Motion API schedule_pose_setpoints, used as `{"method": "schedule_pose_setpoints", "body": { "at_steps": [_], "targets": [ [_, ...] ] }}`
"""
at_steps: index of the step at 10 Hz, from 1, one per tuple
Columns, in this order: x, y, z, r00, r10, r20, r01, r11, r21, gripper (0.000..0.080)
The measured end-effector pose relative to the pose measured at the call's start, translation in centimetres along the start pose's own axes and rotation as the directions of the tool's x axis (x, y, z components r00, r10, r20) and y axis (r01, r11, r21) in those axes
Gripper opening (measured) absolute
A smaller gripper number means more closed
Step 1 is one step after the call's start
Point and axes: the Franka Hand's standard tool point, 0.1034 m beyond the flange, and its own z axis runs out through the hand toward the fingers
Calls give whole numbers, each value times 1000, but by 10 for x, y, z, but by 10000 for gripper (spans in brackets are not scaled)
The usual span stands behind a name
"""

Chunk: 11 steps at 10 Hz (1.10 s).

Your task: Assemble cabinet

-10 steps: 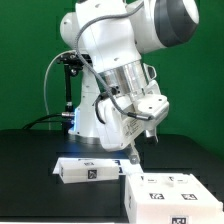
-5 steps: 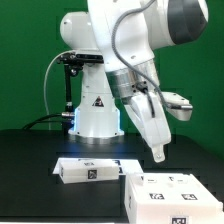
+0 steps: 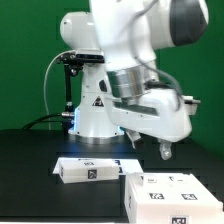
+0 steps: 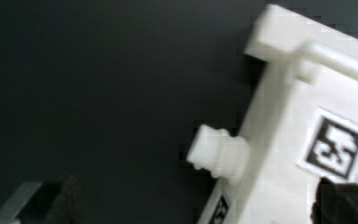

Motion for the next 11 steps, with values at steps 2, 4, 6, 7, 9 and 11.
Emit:
{"method": "schedule_pose_setpoints", "body": {
  "at_steps": [2,4,6,7,9,11],
  "targets": [
    [-2,-8,-3,953,-303,-15,302,952,-49,649],
    [0,-9,-3,901,-434,-9,433,900,-58,649],
    [1,-9,-4,831,-556,-1,555,830,-60,649],
    [2,-8,-3,783,-623,0,621,780,-73,649],
    [11,-12,4,586,-811,-15,798,579,-167,649],
    [6,-19,13,500,-866,-12,846,492,-207,649]
  ]
}}
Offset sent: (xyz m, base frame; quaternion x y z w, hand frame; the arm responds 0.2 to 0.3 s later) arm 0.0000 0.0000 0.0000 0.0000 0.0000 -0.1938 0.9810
